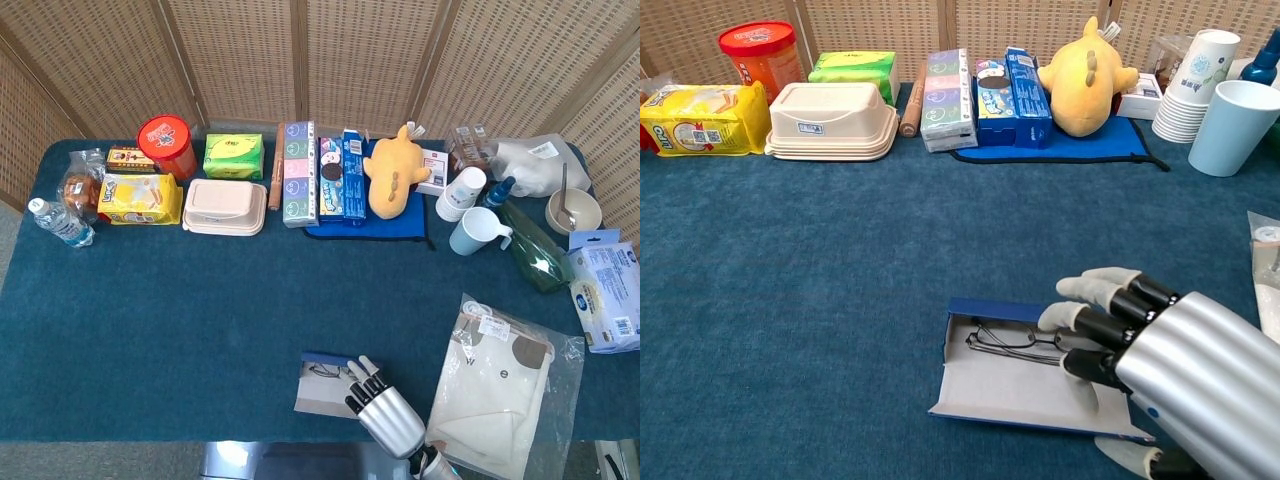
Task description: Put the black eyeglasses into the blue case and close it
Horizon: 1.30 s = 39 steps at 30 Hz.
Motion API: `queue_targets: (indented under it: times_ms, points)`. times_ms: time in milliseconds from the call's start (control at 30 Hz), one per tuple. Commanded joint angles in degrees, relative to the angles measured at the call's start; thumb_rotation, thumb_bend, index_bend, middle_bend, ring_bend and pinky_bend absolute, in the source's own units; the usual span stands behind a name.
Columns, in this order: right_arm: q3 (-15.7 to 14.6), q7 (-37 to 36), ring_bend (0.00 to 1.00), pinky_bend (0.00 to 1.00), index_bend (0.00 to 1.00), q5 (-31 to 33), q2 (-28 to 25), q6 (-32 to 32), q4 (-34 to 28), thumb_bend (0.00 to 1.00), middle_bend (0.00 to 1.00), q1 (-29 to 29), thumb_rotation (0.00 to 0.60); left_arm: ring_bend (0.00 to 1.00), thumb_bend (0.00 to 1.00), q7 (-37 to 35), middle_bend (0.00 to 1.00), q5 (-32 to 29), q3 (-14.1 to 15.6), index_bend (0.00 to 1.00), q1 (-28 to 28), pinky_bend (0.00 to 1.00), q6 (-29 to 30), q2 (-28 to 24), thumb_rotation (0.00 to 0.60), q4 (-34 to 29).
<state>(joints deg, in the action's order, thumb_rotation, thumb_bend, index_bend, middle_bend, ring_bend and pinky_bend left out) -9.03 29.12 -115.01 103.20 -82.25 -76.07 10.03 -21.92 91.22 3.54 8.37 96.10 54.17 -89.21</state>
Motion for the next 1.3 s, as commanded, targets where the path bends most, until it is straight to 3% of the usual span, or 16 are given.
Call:
queue_targets:
  times_ms: [33,367,1300]
  points:
    - [0.22,0.65,0.2,0.21,0.63,0.23,-0.13,0.58,-1.05,0.22,0.32,0.42,0.6,0.0,0.32,-0.13,0.0,-0.04,-0.02,0.0,0.0,0.0,-0.08,0.11,0.6,0.2]
    - [2.03,1.28,0.23,0.22,0.67,2.63,-1.18,1.72,-5.87,0.22,0.35,1.0,0.6,0.0,0.32,0.01,0.0,0.04,-0.06,0.0,-0.31,0.0,-0.75,0.58,0.6,0.45]
    - [11.92,4.21,0.23,0.22,0.65,14.6,-2.47,11.73,-14.15,0.21,0.34,7.96,0.6,0.0,0.32,1.79,0.0,0.08,-0.28,0.0,-2.11,0.0,-3.38,1.26,0.6,-0.68]
